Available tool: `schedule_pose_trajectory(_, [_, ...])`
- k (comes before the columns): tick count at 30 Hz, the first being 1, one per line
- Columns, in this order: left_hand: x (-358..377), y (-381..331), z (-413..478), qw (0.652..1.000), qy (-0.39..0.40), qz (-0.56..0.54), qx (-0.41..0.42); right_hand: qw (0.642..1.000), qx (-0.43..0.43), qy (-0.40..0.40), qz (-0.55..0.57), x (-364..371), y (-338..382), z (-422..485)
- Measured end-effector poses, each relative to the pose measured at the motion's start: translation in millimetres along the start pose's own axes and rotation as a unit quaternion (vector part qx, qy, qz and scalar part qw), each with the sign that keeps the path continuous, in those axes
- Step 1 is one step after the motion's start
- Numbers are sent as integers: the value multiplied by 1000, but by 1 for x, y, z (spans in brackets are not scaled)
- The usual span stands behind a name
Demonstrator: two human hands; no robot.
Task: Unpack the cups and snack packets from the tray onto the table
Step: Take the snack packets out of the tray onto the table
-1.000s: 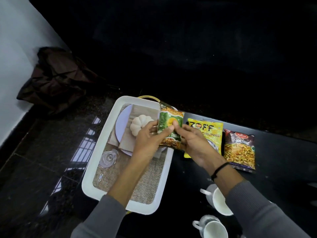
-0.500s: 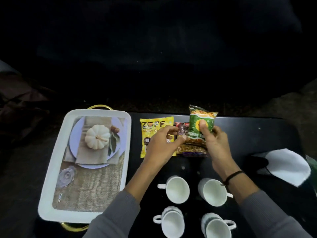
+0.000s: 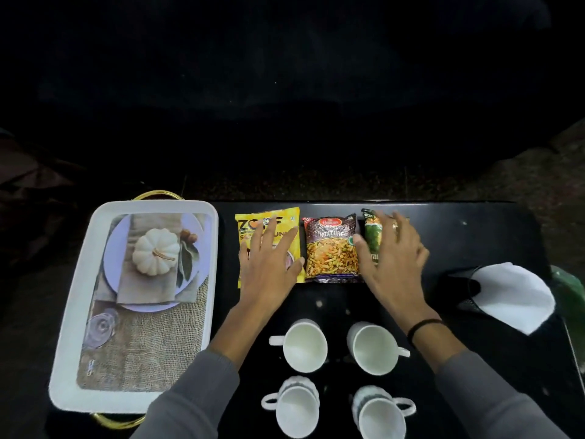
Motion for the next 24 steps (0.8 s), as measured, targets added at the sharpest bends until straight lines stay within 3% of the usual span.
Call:
schedule_pose_trajectory(4, [17, 10, -6, 999, 42, 29, -7, 974, -170, 111, -99, 41, 38, -18])
schedule_pose_trajectory(7, [22, 15, -9, 997, 44, 57, 7, 942, -239, 156, -175, 69, 43, -35])
schedule_pose_trajectory(13, [24, 21, -14, 995, 56, 79, 32, 947, -208, 159, -185, 68, 27, -29])
schedule_pose_trajectory(17, [19, 19, -18, 995, 62, 72, 28, 941, -240, 170, -166, 59, 30, -32])
schedule_pose_trajectory(24, [-24, -5, -34, 998, -31, -23, 42, 955, -246, 132, -104, 24, 60, -50])
Point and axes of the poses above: each hand's wrist, its own z-axis towards the middle knuckle, its own x-axis out of the palm, y = z × x, the point moved 10 cm from there along z, towards the middle knuckle, and after that the axes turned 11 degrees about -y, right-handed, at the moved point
